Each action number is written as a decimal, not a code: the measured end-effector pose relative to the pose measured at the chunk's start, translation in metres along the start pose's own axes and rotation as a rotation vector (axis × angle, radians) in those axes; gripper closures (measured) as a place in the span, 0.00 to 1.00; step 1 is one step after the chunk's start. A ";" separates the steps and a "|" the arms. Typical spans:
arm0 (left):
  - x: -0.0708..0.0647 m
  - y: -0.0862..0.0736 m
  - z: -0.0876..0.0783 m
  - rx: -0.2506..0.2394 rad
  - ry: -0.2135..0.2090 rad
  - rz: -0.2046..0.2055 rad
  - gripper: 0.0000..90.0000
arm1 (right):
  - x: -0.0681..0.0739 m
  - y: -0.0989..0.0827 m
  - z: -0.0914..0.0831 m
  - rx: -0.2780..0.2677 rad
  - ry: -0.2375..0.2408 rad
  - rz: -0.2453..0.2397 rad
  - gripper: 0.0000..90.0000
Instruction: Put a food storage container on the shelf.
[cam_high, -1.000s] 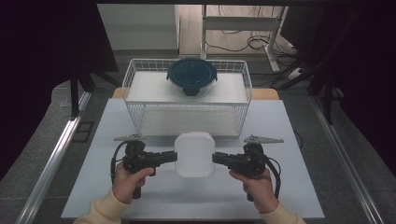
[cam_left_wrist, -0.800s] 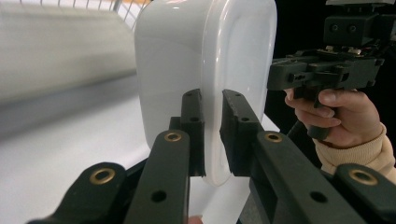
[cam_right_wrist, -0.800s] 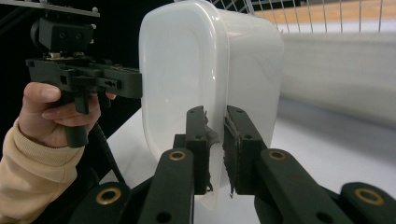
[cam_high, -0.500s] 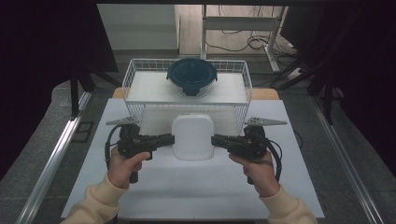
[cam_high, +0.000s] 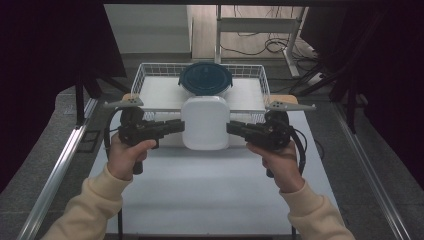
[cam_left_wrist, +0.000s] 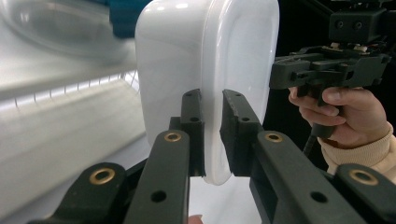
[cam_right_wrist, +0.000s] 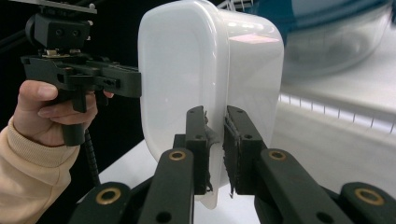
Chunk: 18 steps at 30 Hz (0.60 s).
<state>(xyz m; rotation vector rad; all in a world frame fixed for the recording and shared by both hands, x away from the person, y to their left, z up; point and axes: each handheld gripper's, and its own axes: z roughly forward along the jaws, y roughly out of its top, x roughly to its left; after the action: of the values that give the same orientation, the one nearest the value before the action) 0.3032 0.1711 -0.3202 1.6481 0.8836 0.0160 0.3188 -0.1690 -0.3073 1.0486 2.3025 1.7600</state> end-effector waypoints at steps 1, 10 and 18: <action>-0.001 0.006 -0.001 -0.003 0.004 0.010 0.88 | 0.000 0.004 0.000 -0.003 -0.001 -0.001 0.89; 0.005 0.046 -0.001 -0.008 0.013 0.023 0.88 | -0.007 0.041 0.002 -0.028 0.006 -0.001 0.89; 0.016 0.075 0.001 -0.009 -0.004 0.024 0.88 | -0.014 0.070 0.007 -0.028 0.012 -0.005 0.89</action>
<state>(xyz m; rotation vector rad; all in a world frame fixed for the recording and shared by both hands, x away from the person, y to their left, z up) 0.3546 0.1790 -0.2641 1.6498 0.8602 0.0331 0.3657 -0.1627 -0.2535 1.0305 2.2776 1.7965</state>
